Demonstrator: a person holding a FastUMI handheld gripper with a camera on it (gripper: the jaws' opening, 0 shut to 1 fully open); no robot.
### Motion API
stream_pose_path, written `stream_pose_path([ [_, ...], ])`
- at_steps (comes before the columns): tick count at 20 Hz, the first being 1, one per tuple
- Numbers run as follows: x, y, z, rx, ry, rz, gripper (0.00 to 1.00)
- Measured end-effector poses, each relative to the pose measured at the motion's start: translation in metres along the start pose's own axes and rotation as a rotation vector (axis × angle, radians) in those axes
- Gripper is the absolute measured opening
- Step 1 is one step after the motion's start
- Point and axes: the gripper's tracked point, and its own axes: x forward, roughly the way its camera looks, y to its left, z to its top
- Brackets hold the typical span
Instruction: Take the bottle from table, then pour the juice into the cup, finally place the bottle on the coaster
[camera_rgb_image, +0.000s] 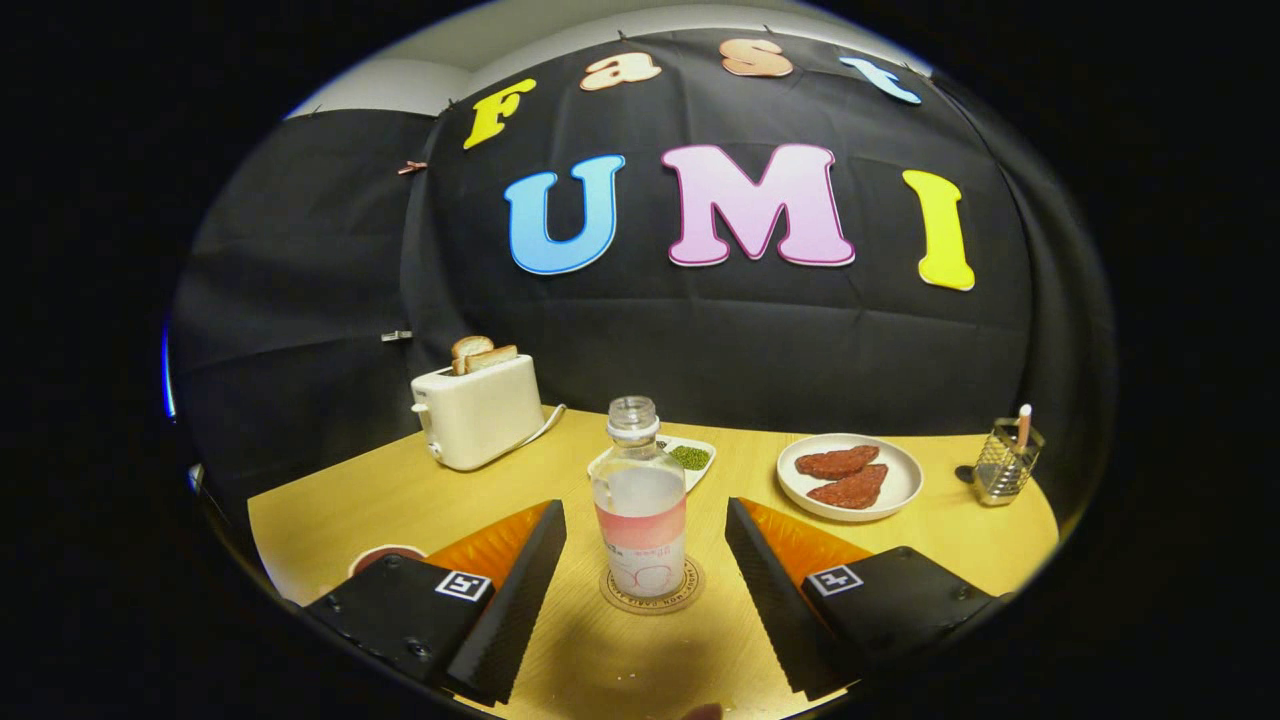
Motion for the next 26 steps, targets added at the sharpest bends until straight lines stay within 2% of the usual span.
stream_pose_path([
  [5,-0.055,0.008,0.035,-0.012,-0.002,0.022,0.98],
  [8,-0.083,0.009,0.056,-0.021,-0.023,0.005,0.98],
  [16,-0.143,-0.018,0.105,-0.047,-0.119,-0.161,0.97],
  [21,-0.166,-0.023,0.107,-0.054,-0.118,-0.204,0.97],
  [26,-0.175,-0.014,0.105,-0.083,-0.131,-0.175,0.96],
])
